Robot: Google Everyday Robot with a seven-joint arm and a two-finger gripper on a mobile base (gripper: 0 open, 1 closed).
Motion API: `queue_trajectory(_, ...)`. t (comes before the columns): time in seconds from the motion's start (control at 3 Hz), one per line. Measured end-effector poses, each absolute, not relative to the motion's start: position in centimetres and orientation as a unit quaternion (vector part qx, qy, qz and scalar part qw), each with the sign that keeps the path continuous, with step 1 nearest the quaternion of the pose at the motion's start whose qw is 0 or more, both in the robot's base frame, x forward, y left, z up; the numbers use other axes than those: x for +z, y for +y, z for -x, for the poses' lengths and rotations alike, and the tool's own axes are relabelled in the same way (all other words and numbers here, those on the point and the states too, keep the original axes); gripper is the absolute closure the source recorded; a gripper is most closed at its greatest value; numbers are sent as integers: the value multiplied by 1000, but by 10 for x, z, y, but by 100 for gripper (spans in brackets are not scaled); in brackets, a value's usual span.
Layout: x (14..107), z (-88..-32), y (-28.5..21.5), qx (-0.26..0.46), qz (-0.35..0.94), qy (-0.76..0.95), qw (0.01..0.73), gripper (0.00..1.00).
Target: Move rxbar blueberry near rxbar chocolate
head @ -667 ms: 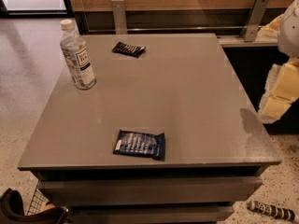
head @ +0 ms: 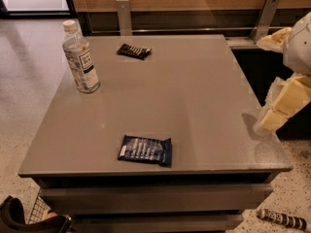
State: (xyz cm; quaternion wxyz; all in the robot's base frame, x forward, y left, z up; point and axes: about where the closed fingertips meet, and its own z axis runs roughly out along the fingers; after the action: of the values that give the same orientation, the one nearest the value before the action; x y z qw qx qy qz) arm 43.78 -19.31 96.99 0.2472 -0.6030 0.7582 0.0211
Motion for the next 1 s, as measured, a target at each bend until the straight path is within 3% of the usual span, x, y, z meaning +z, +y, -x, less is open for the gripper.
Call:
queue_trajectory(0.67,931,-447,-146,157,549,707,418,0)
queue_trajectory(1.0,908,-447,-133,209,525,696,444,0)
